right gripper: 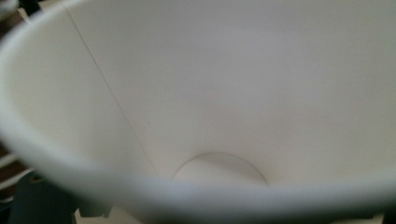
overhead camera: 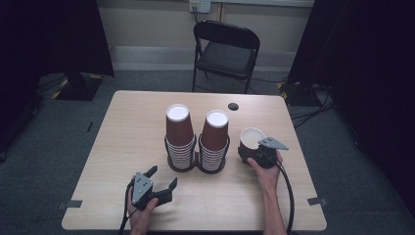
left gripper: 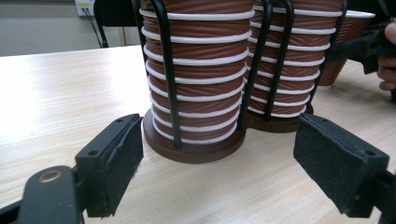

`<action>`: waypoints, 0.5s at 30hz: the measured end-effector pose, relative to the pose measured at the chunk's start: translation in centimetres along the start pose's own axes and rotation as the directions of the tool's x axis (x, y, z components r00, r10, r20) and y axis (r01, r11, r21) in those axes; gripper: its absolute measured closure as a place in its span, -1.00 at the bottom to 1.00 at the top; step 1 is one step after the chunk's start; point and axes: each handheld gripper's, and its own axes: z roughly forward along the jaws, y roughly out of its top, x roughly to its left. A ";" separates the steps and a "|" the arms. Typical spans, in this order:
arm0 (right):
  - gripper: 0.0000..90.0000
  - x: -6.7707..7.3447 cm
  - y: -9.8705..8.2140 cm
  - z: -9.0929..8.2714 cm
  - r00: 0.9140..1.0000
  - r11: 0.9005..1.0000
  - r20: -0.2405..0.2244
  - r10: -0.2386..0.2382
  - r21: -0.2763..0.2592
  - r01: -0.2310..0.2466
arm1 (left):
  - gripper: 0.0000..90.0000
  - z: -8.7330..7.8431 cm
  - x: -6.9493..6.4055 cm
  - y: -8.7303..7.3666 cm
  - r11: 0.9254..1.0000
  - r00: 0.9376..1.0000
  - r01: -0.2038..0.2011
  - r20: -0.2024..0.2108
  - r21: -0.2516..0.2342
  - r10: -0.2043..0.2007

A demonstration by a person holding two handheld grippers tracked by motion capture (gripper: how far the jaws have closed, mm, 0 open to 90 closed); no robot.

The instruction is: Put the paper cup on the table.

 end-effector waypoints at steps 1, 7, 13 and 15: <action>-0.70 0.0 0.0 0.0 1.000 1.000 0.003 -0.001 0.012 0.001 | -0.65 0.0 0.0 0.0 1.000 1.000 0.000 -0.007 -0.001 0.000; -0.70 -0.1 -0.1 -0.1 1.000 0.998 0.019 0.004 0.056 -0.005 | -0.65 0.0 0.0 0.0 1.000 1.000 0.001 -0.006 0.000 -0.001; -0.68 -0.2 0.1 -0.7 0.999 0.997 0.019 0.028 0.072 -0.030 | -0.65 0.0 0.0 0.0 1.000 1.000 0.006 -0.012 0.000 -0.006; -0.68 -0.1 0.1 -0.7 1.000 0.997 0.020 0.024 0.074 -0.025 | -0.65 0.0 0.0 0.0 1.000 1.000 0.006 -0.012 0.001 -0.006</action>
